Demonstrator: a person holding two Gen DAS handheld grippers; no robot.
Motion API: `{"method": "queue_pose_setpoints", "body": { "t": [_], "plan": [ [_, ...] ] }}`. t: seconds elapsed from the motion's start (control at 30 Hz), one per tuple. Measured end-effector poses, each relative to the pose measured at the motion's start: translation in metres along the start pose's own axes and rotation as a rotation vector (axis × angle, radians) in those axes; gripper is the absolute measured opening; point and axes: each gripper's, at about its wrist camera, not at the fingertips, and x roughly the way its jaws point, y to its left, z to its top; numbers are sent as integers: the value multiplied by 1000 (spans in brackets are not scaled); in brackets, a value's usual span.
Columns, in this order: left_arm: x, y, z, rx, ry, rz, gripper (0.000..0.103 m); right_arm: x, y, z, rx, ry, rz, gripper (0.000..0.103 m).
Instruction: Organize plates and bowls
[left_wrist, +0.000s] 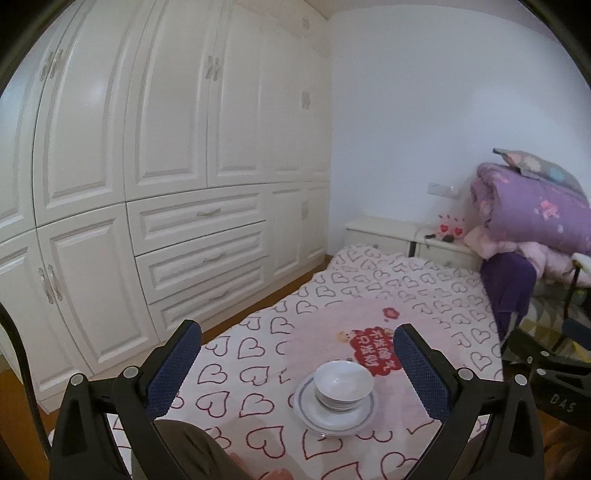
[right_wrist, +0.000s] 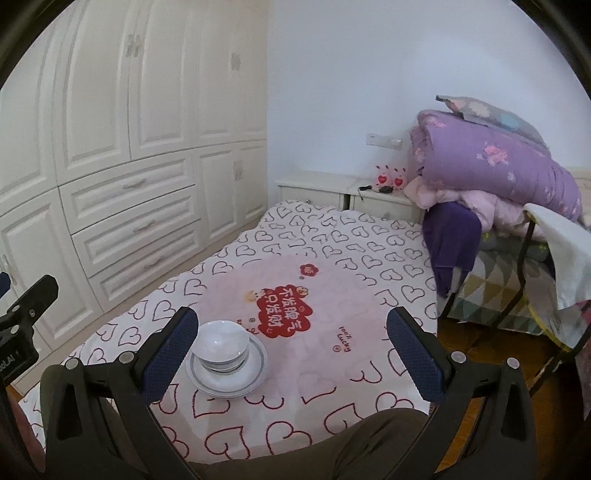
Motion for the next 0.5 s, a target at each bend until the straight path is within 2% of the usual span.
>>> {"method": "queue_pose_setpoints", "body": {
  "t": [0.23,0.33,0.5],
  "plan": [
    [0,20,10,-8,7,-29,102,-5,-2,-6,17,10,-15,103],
    [10,21,25,-8,16,-46,102,-6,-2,-7,16,12,-21,103],
    [12,24,32,5,8,-42,102,-8,-2,-7,17,8,-28,103]
  ]
}}
